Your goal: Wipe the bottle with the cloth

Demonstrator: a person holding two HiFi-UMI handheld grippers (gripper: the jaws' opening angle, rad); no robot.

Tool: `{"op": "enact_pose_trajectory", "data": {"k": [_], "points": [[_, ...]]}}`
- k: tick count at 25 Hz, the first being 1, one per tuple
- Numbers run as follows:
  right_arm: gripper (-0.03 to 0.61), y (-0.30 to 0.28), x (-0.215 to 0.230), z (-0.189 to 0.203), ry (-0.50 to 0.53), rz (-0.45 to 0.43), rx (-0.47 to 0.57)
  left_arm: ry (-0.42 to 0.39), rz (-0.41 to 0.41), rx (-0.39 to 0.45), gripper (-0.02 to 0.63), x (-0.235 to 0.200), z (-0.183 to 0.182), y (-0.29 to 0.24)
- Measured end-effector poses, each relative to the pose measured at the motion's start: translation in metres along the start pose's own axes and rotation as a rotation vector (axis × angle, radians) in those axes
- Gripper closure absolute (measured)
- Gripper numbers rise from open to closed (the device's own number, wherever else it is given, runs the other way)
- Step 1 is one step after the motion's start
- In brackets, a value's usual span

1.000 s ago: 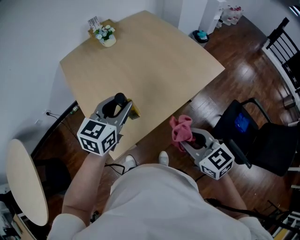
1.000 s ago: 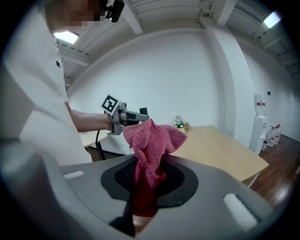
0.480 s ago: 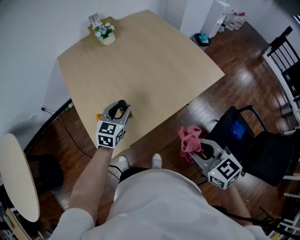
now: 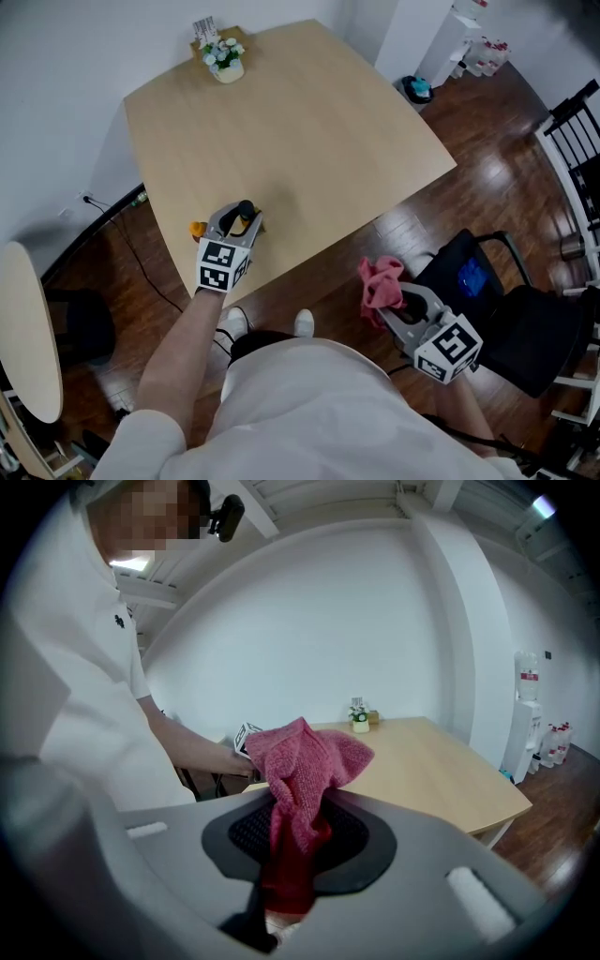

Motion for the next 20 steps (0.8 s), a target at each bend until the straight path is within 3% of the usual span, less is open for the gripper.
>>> {"op": "enact_pose_trajectory", "data": {"k": [3,11,16,20], "points": [[0.491,-0.003,-0.002,0.000,0.005,-0.030,0.008,-0.013,-0.021,-0.006,0.415,-0.001,-0.006,0.008],[0.491,-0.023,-0.002,-0.005,-0.010,-0.135,0.035,-0.011,-0.118,-0.013,0.412,0.018,-0.038,0.073],[0.491,-0.058,0.000,0.025,-0.024,-0.198,-0.017,-0.081,0.027,-0.119,0.438,0.097,-0.023,0.128],[0.491,-0.071,-0.026,0.035,-0.021,-0.240,-0.024,-0.022,0.156,-0.201,0.449,0.132,0.003,0.164]]}}
Point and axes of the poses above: the fingertips, and each gripper's own axes: y backward along the fingers, x to its right, z out of its underside, the point moved 3 cm from there along y, backward along the fingers, and after that the axes turned 13 degrees about -y, right-handed, at the moved point
